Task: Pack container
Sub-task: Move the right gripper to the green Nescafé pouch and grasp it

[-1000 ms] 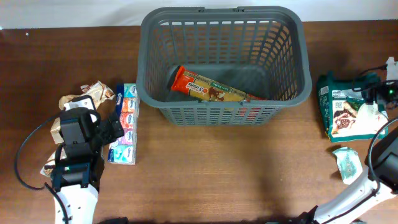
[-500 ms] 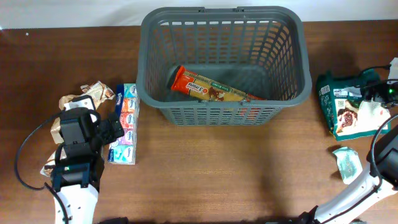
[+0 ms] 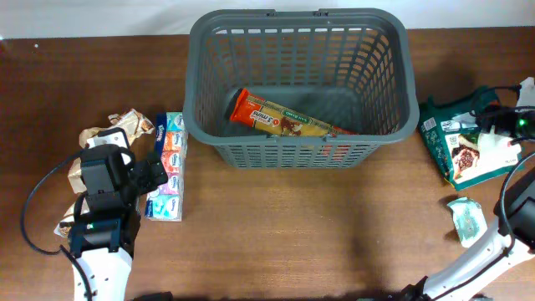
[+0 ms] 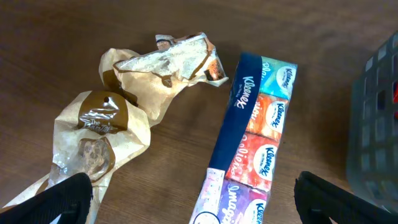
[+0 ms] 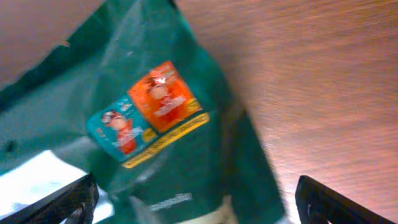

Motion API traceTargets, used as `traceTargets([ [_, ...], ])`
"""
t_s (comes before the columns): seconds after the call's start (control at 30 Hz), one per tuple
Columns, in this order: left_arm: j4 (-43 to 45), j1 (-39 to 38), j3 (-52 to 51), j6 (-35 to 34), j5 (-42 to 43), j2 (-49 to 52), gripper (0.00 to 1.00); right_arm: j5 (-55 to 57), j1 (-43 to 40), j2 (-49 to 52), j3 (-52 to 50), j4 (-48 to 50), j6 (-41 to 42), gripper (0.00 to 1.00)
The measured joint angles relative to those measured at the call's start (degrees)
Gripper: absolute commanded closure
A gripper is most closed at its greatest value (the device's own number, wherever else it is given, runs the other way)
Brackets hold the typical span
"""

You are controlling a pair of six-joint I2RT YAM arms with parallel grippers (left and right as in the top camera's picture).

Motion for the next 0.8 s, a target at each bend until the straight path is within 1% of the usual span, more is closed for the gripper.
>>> traceTargets([
  [0.27,0.0,0.0,-0.02,0.0,0.0,0.02,0.01,-4.35,0.31,0.33,0.0,-1.77,7.08,0.01],
  [0.43,0.0,0.0,-0.02,0.0,0.0,0.04,0.01,-4.11,0.33,0.33,0.0,-2.1,8.37,0.01],
  [0.8,0.15,0.0,-0.02,0.0,0.0,2.62,0.01,1.22,0.55,0.33,-0.09,-3.26,9.57,0.01],
])
